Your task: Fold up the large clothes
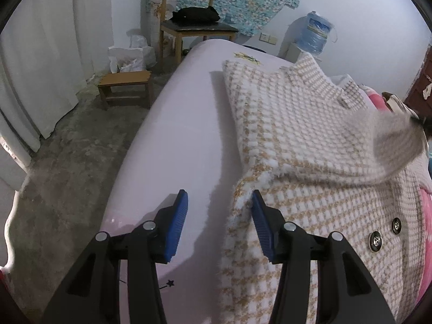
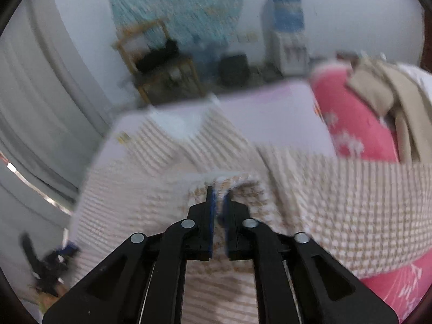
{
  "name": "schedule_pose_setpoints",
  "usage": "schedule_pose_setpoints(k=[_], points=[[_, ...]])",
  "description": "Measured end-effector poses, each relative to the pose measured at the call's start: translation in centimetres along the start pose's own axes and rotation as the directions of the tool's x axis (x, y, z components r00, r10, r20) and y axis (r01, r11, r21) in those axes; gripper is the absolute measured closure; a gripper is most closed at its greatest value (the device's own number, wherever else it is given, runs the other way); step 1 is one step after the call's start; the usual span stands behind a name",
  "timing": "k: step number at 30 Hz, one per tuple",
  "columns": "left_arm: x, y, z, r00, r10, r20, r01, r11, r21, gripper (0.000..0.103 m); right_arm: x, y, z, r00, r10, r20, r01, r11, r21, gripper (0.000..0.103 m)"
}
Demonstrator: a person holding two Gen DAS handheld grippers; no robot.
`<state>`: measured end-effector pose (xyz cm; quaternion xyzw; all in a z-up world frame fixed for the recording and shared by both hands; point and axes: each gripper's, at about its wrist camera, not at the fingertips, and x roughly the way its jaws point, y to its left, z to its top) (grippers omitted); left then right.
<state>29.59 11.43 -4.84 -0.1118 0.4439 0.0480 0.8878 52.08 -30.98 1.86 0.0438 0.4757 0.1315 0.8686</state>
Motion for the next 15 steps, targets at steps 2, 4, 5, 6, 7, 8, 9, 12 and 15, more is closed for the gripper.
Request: schedule_pose_setpoints(k=[2,4,5,6,7,8,9,12,15], points=[[-0.1,-0.1,0.1,1.000,0.001,-0.002,-0.001,1.000,0.007,0.055,2.9,-2.0,-1.4,0.993,-0.059,-0.104,0.063,0.997,0.034,0.069],[-0.7,-0.9,-0.1,1.000,0.011,0.023,-0.013,0.998,0.059,0.055,3.2,-3.1,-2.5,0.992,-0.047,-0.121,0.055,0.997,0.058,0.069],[-1.2,-1.7,0.0,0.998,0.023,0.050,-0.028,0.993,0.111,0.055,3.1,-3.3,-2.8,0.993,-0.025,-0.117,0.034,0.997,0.070,0.069],[-1.4,-2.3,-0.1,0.998,0.031,0.063,-0.040,0.989,0.143,0.055,3.1,-3.3,-2.9,0.993,-0.016,-0.114,0.024,0.997,0.074,0.069],[-1.4,-2.8,0.1,0.997,0.039,0.068,-0.050,0.984,0.173,0.055,3.1,-3.1,-3.0,0.993,-0.016,-0.115,0.024,0.997,0.068,0.069],[-1.3,-3.0,0.3,0.997,0.042,0.065,-0.053,0.982,0.180,0.055,3.4,-3.0,-3.0,0.992,-0.025,-0.121,0.032,0.998,0.057,0.069],[-0.8,-3.2,0.6,0.997,0.055,0.054,-0.063,0.982,0.178,0.055,4.2,-2.7,-3.1,0.990,-0.045,-0.135,0.050,0.998,0.036,0.069],[0.5,-2.4,1.1,0.997,0.080,0.024,-0.082,0.987,0.140,0.055,5.9,-1.0,-3.5,0.972,-0.190,-0.135,0.180,0.980,-0.083,0.078],[0.8,-1.0,0.9,0.999,0.047,0.010,-0.047,0.996,0.076,0.052,5.7,0.3,-3.8,0.964,-0.253,-0.086,0.240,0.961,-0.138,0.079]])
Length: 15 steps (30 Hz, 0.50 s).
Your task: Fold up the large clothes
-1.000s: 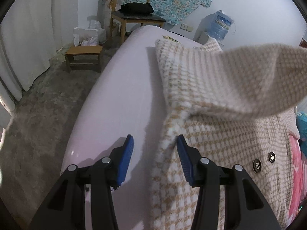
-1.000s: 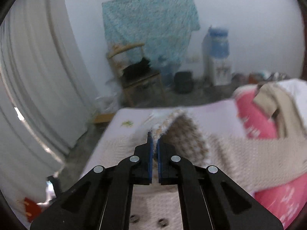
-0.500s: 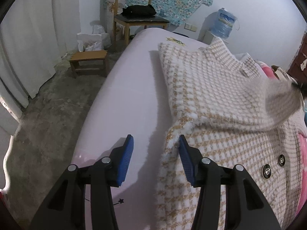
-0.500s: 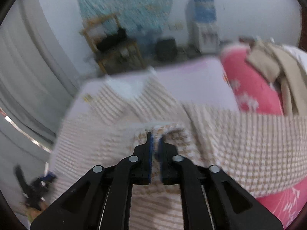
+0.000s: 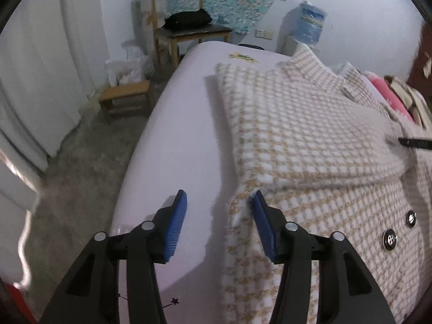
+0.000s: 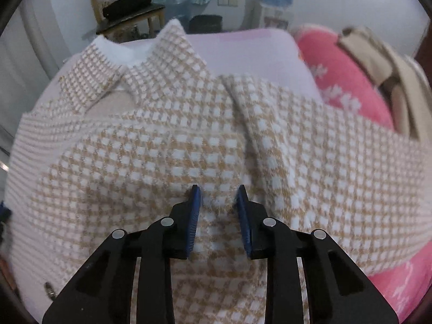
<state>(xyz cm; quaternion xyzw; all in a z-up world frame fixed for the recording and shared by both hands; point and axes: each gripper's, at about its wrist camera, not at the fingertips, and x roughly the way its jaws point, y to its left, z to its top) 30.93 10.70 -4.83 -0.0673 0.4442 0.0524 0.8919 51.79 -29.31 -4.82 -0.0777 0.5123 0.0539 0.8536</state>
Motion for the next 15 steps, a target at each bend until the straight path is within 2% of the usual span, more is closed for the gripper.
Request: schedule_pose_setpoints(k=[4,5,7,9,11,13,15], points=[[-0.6,0.9,-0.2,0.999,-0.042,0.001,0.042,0.999,-0.028,0.051,-0.4,1.0,-0.4,0.998,-0.056,0.033,0.058,0.997,-0.054,0.078],[-1.2,1.2,-0.2,0.998,-0.059,0.003,0.059,0.998,-0.029,0.051,-0.8,1.0,-0.5,0.997,-0.065,0.035,0.067,0.996,-0.065,0.073],[-2.8,1.6,-0.1,0.996,-0.081,0.022,0.081,0.996,-0.033,0.052,-2.2,1.0,-0.8,0.995,-0.079,0.061,0.083,0.995,-0.063,0.068],[-5.3,2.1,0.5,0.988,-0.130,0.079,0.132,0.991,-0.027,0.052,-4.8,1.4,-1.2,0.991,-0.034,0.129,0.043,0.997,-0.066,0.057],[-6.8,2.1,1.7,0.977,-0.183,0.111,0.186,0.982,-0.020,0.052,-7.2,1.8,-1.7,0.978,0.059,0.199,-0.047,0.997,-0.066,0.047],[-7.0,1.0,4.0,0.958,-0.263,0.111,0.267,0.964,-0.016,0.052,-7.3,2.9,-1.2,0.970,0.130,0.203,-0.116,0.990,-0.082,0.044],[-5.3,-0.5,6.3,0.939,-0.337,0.068,0.340,0.940,-0.024,0.052,-6.4,4.4,-0.6,0.972,0.151,0.181,-0.132,0.985,-0.110,0.044]])
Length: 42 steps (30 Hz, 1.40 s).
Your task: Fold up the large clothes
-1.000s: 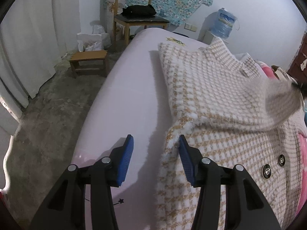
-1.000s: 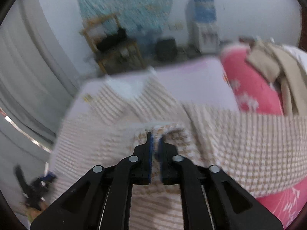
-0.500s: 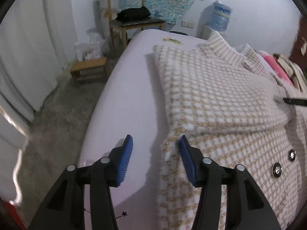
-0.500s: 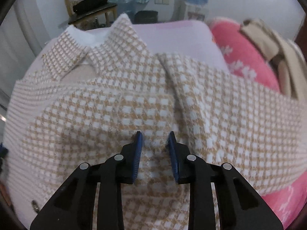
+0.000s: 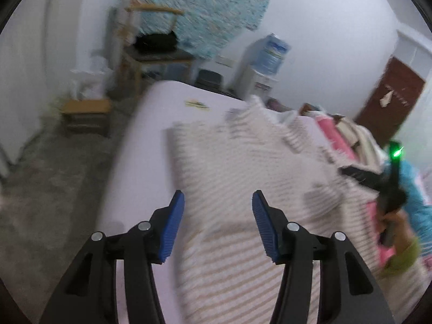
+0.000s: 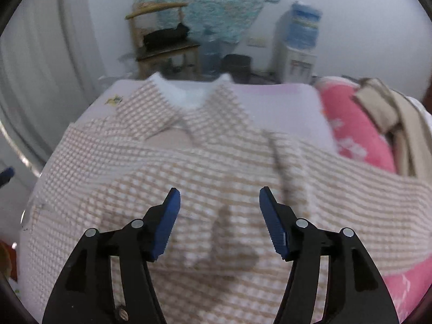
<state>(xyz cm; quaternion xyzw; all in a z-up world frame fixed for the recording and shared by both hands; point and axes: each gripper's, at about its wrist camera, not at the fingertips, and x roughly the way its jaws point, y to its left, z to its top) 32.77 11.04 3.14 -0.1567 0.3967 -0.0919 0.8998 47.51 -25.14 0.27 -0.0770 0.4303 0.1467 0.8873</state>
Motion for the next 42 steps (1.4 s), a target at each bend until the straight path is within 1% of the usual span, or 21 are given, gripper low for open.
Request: schedule_pose_setpoints(k=[2,4,5,7,9,10,13,16,18,20,22,24,27,29,31,33,36,38,40,41,42], points=[[2.7,-0.7,1.5,0.999,-0.014,-0.034,0.014,1.000,-0.004,0.052,1.9,1.3,0.5,0.999,-0.006,-0.032,0.004,0.999,-0.041,0.044],[6.8,-0.8,3.0,0.995,0.032,-0.096,-0.032,0.999,0.001,0.052,3.7,1.5,0.7,0.997,-0.001,-0.071,-0.001,0.999,-0.035,0.044],[9.0,-0.5,3.5,0.989,0.090,-0.120,-0.090,0.996,0.006,0.052,4.8,1.4,0.8,0.995,-0.016,-0.094,0.014,1.000,-0.022,0.044],[11.5,0.5,3.7,0.975,0.159,-0.156,-0.161,0.987,-0.002,0.052,6.2,-0.2,0.7,0.990,-0.070,-0.120,0.069,0.998,-0.008,0.045],[12.6,2.0,3.7,0.973,0.147,-0.176,-0.159,0.986,-0.054,0.052,6.6,-1.4,0.5,0.993,-0.039,-0.109,0.043,0.998,0.035,0.045],[12.3,2.1,3.8,0.977,0.143,-0.157,-0.154,0.986,-0.061,0.052,6.5,-1.8,0.4,0.993,-0.038,-0.110,0.043,0.998,0.047,0.046],[11.3,1.5,3.9,0.973,0.181,-0.145,-0.188,0.981,-0.037,0.052,5.2,-1.5,0.3,0.991,-0.075,-0.106,0.080,0.996,0.042,0.047],[9.2,-0.8,3.5,0.980,0.172,-0.099,-0.170,0.985,0.028,0.052,2.2,-0.2,-0.3,0.998,0.005,-0.055,-0.004,1.000,0.031,0.047],[8.4,-2.9,2.5,0.980,0.172,-0.095,-0.163,0.982,0.101,0.046,0.9,1.2,-1.2,0.999,0.025,-0.043,-0.025,1.000,-0.011,0.045],[8.4,-4.7,0.9,0.979,0.176,-0.106,-0.157,0.974,0.161,0.038,1.1,2.6,-2.5,0.997,0.010,-0.074,-0.015,0.998,-0.068,0.045],[9.5,-5.8,-0.6,0.971,0.199,-0.130,-0.170,0.964,0.203,0.035,2.5,3.1,-3.7,0.991,-0.047,-0.128,0.034,0.994,-0.101,0.045],[11.2,-6.4,-2.4,0.953,0.256,-0.162,-0.214,0.948,0.237,0.034,2.3,3.0,-3.8,0.992,-0.052,-0.116,0.041,0.995,-0.094,0.045],[11.3,-7.0,-3.9,0.950,0.296,-0.095,-0.259,0.923,0.284,0.033,-0.5,0.7,-3.4,0.994,0.011,-0.110,-0.010,1.000,0.011,0.045],[11.1,-6.7,-3.8,0.954,0.281,-0.104,-0.247,0.934,0.257,0.032,-2.4,-2.0,-3.4,0.996,0.023,-0.091,-0.015,0.996,0.087,0.044],[10.7,-6.2,-3.9,0.957,0.265,-0.115,-0.233,0.943,0.237,0.032,-4.5,-6.4,-3.8,0.997,0.004,-0.075,0.011,0.980,0.197,0.044],[10.7,-5.9,-3.9,0.959,0.258,-0.115,-0.227,0.947,0.228,0.030,-6.5,-11.2,-4.6,0.997,-0.034,-0.073,0.056,0.944,0.325,0.044],[10.5,-5.9,-4.2,0.962,0.255,-0.100,-0.228,0.948,0.223,0.027,-9.6,-19.6,-6.8,0.991,-0.108,-0.080,0.134,0.839,0.527,0.044],[10.3,-5.9,-4.4,0.962,0.258,-0.092,-0.233,0.948,0.219,0.026,-11.6,-25.1,-8.4,0.978,-0.179,-0.103,0.203,0.737,0.645,0.044],[10.6,-6.1,-4.3,0.962,0.256,-0.092,-0.232,0.948,0.217,0.024,-12.6,-28.9,-9.6,0.967,-0.222,-0.122,0.241,0.656,0.715,0.044],[10.8,-6.1,-4.2,0.962,0.256,-0.093,-0.231,0.948,0.217,0.023,-13.2,-31.0,-10.4,0.961,-0.244,-0.131,0.255,0.599,0.759,0.044],[10.7,-6.1,-4.2,0.962,0.256,-0.095,-0.231,0.949,0.216,0.023,-13.5,-32.4,-11.0,0.957,-0.256,-0.136,0.262,0.566,0.781,0.044]])
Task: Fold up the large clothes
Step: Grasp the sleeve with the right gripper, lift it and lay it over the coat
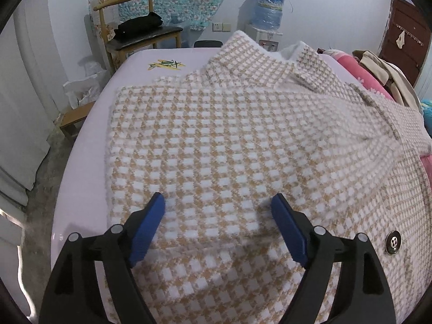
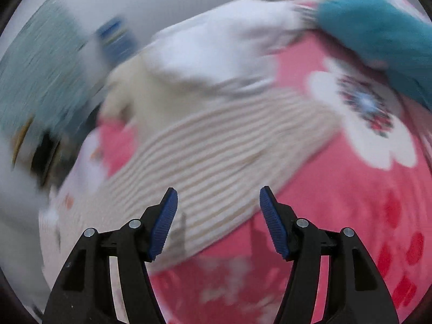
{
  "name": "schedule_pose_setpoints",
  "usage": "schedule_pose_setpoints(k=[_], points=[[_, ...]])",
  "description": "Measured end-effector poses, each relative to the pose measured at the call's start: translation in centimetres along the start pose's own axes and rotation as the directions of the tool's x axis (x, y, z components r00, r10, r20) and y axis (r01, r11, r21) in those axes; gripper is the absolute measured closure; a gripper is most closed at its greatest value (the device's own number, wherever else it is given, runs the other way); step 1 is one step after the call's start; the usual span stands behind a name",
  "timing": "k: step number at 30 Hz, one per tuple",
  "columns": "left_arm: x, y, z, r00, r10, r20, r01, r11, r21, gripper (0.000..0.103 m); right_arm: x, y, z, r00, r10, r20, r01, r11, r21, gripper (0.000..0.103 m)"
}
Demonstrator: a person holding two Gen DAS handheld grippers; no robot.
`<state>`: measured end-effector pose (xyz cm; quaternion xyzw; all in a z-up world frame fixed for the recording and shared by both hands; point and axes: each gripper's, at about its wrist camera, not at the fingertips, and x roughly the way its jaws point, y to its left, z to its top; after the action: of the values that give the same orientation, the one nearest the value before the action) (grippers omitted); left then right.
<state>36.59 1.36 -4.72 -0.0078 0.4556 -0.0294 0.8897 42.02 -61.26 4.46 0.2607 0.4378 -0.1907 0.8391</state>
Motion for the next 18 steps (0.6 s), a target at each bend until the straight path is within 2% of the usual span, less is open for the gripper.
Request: schedule_pose_setpoints(k=[3,5,9,12,15,16,18], points=[[0.0,0.0,0.1,1.000,-0.001,-0.001,0.001,1.000,0.001,0.023,1.5,-3.5,1.5,1.000,-0.023,0.003,0.022,0.991,0.135,0.046],[0.1,-0.1,0.1,1.000,0.000,-0.002,0.000,1.000,0.003,0.023,3.0,-4.7,1.8,1.000,-0.006,-0.017,0.009,0.979,0.204,0.051],[0.2,-0.1,0.2,1.000,-0.001,-0.005,0.001,1.000,0.003,0.022,6.4,-5.8,2.0,0.998,0.033,-0.057,-0.016,0.964,0.267,0.059],[0.3,-0.1,0.2,1.000,-0.002,-0.005,0.002,1.000,0.004,0.022,7.7,-6.2,1.6,0.998,0.048,-0.042,-0.033,0.955,0.296,0.063],[0.3,-0.2,0.2,1.000,-0.002,-0.004,0.002,1.000,0.009,0.022,7.6,-5.7,1.4,0.999,0.033,-0.021,-0.026,0.963,0.269,0.076],[0.3,-0.2,0.2,1.000,-0.002,-0.006,0.002,1.000,0.010,0.022,7.3,-5.4,1.4,0.999,0.035,-0.017,-0.029,0.966,0.257,0.086],[0.3,-0.2,0.3,1.000,-0.003,-0.012,0.003,1.000,0.010,0.022,6.3,-4.6,1.3,1.000,0.018,-0.003,-0.017,0.971,0.238,0.092]])
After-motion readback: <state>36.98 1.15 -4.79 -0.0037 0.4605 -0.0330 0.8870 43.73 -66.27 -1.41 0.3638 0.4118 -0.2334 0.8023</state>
